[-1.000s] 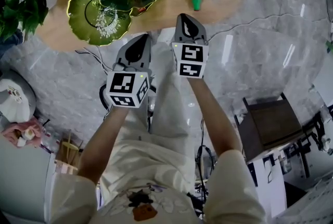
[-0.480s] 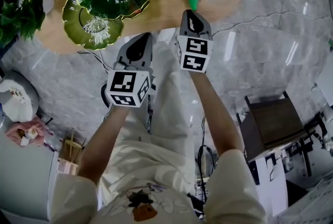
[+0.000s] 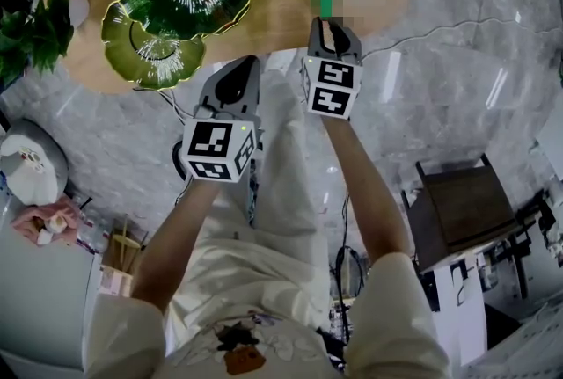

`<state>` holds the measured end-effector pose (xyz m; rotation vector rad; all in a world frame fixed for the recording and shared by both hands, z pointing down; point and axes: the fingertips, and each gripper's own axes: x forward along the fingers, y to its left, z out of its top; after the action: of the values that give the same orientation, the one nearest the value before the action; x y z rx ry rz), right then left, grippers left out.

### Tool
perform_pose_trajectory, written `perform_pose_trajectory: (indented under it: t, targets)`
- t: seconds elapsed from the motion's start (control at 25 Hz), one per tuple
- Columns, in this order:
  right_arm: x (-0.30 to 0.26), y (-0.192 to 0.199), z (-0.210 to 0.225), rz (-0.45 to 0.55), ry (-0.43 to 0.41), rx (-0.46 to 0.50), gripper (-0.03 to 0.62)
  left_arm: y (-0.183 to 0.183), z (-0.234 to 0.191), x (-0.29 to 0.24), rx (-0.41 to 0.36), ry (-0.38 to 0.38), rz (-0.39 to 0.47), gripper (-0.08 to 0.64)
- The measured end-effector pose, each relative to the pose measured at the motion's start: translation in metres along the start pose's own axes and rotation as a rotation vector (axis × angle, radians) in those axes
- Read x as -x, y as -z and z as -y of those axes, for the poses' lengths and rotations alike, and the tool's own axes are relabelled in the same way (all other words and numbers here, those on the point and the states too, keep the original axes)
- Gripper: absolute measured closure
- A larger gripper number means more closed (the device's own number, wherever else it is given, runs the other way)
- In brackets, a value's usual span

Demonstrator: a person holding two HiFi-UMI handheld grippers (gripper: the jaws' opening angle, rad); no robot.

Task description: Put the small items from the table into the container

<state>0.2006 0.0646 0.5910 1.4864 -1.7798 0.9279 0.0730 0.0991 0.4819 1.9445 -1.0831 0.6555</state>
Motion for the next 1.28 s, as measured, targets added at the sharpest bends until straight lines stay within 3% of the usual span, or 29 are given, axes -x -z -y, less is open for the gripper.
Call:
perform_pose_trajectory:
  t: [0.16,0.52,0.88,1.04,1.28]
  targets:
    - [-0.007,0.006,0.012,-0.019,0.020,-0.011,0.481,-0.001,0.003,-0.006,-0.002,-0.002,-0.002,0.552]
    - [-0.025,0.017,0.013,-0.081,0.005,0.027,0.435,-0.002,0.011,-0.012,-0.006,0.006,-0.009,0.552]
    - [-0.032,0.026,0.020,-0.110,0.027,0.041,0.436,-0.001,0.016,-0.015,-0.006,0.002,-0.010,0.552]
    - [-0.033,0.026,0.021,-0.118,0.032,0.044,0.486,-0.001,0.017,-0.014,-0.001,0.006,-0.005,0.552]
    - [-0.037,0.027,0.020,-0.132,0.031,0.053,0.492,0.000,0.016,-0.011,0.002,0.004,-0.003,0.552]
